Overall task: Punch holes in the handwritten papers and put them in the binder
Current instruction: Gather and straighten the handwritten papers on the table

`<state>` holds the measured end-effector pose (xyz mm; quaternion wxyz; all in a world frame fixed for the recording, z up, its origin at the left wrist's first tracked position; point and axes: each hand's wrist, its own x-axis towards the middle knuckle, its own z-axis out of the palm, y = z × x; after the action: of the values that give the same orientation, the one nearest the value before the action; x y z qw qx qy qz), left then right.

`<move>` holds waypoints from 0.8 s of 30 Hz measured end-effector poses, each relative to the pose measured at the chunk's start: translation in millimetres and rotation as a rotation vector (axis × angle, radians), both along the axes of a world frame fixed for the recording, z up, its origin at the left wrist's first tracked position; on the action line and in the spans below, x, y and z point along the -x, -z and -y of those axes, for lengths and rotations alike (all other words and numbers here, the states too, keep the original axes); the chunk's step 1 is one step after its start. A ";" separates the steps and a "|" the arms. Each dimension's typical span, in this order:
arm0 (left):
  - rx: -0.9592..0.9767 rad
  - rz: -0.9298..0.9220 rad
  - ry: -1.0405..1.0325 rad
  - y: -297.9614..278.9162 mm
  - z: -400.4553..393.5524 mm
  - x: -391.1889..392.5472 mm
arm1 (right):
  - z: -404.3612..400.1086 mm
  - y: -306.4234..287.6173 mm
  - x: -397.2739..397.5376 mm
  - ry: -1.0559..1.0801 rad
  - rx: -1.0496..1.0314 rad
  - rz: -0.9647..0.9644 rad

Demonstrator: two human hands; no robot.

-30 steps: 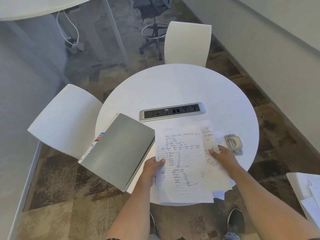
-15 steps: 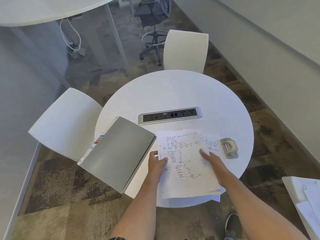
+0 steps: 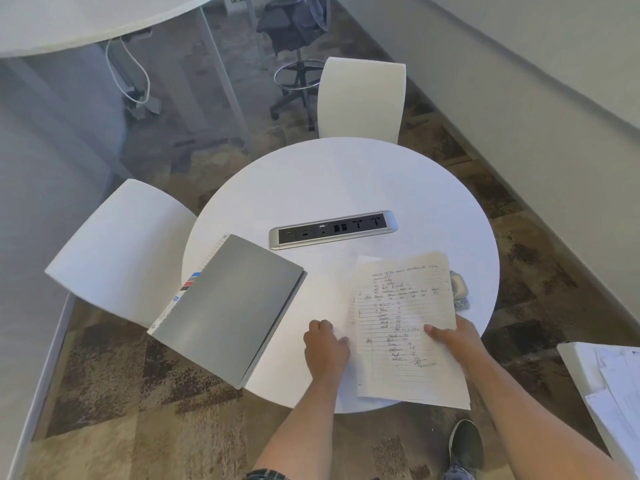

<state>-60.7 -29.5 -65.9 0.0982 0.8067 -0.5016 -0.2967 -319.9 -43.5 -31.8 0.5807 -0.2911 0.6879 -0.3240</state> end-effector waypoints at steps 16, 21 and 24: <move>-0.104 0.144 -0.003 0.2 10.0 34.2 | -21.0 5.9 13.4 0.009 -0.004 -0.030; -0.124 -0.048 -0.064 3.6 11.8 32.8 | -21.4 10.6 14.4 0.003 -0.013 -0.031; -0.089 -0.232 -0.087 2.5 13.0 20.2 | -18.8 8.7 12.9 -0.005 -0.010 -0.018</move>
<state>-80.9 -42.5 -68.4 0.1327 0.7915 -0.4376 -0.4055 -332.8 -24.7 -40.5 0.5766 -0.2928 0.6941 -0.3163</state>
